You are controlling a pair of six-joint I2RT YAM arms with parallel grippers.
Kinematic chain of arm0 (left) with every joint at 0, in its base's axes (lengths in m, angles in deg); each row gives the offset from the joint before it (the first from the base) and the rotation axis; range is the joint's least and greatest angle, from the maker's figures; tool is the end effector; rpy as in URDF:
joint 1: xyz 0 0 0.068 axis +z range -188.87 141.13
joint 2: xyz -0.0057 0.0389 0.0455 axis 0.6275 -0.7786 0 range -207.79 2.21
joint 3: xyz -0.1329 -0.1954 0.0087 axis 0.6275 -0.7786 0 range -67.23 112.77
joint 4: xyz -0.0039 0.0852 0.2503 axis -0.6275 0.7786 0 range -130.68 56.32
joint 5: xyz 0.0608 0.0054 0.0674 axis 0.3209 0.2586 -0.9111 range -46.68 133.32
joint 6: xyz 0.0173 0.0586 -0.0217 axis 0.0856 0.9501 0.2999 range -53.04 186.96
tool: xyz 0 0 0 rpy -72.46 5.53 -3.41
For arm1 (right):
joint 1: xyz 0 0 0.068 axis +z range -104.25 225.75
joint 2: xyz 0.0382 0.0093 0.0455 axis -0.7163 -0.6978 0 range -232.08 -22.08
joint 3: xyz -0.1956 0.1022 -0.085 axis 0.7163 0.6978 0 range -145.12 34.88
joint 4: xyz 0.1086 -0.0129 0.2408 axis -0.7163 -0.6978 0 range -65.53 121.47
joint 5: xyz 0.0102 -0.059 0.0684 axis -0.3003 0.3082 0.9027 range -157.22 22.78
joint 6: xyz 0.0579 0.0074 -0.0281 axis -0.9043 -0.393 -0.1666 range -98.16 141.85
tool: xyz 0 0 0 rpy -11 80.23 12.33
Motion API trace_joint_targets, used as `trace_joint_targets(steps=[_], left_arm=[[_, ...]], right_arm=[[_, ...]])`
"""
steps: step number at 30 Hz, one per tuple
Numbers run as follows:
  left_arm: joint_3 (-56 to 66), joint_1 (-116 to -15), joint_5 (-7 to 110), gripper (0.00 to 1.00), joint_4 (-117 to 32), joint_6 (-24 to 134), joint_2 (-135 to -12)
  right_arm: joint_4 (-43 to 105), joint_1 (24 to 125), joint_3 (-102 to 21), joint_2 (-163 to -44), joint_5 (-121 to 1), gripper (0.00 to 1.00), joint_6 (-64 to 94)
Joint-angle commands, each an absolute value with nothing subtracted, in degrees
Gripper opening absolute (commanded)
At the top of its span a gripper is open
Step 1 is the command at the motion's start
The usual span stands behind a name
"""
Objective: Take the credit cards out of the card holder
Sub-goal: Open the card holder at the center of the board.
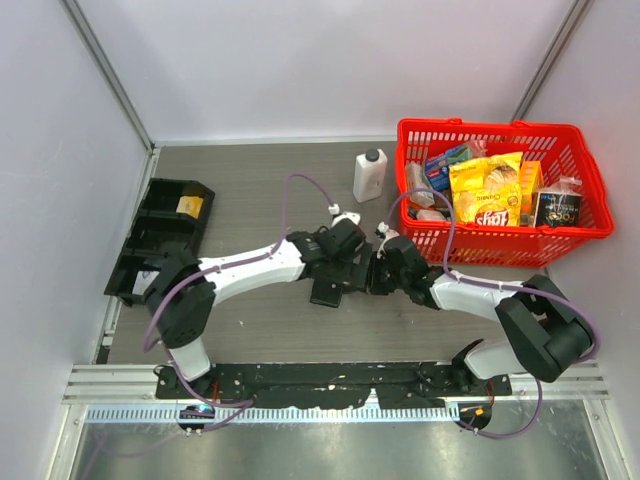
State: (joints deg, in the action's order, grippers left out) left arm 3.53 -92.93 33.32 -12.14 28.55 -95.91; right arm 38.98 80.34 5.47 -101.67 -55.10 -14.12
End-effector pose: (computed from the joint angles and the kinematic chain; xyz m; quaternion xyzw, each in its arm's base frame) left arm 0.2239 -0.2939 0.1742 0.1044 0.9470 -0.1534 0.2622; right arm 0.2204 0.1648 0.1002 -0.0314 0.9113 0.3094 0.2700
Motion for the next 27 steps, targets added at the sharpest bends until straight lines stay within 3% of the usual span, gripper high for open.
trace_joint_targets(steps=[1, 21, 27], left_arm=[[7.56, -95.99, 25.75, 0.98, -6.14, 28.03, -101.22], [18.63, -99.25, 23.46, 0.94, 5.11, 27.51, -114.24], [13.64, -97.85, 21.69, 0.92, 2.14, 24.78, -108.89]], right_arm=[[42.72, 78.97, 7.01, -100.12, -54.74, 0.01, -18.67], [40.44, 78.01, 7.28, -100.83, -55.00, 0.01, -15.86], [39.03, 78.09, 6.23, -100.39, -54.83, 0.01, -14.81]])
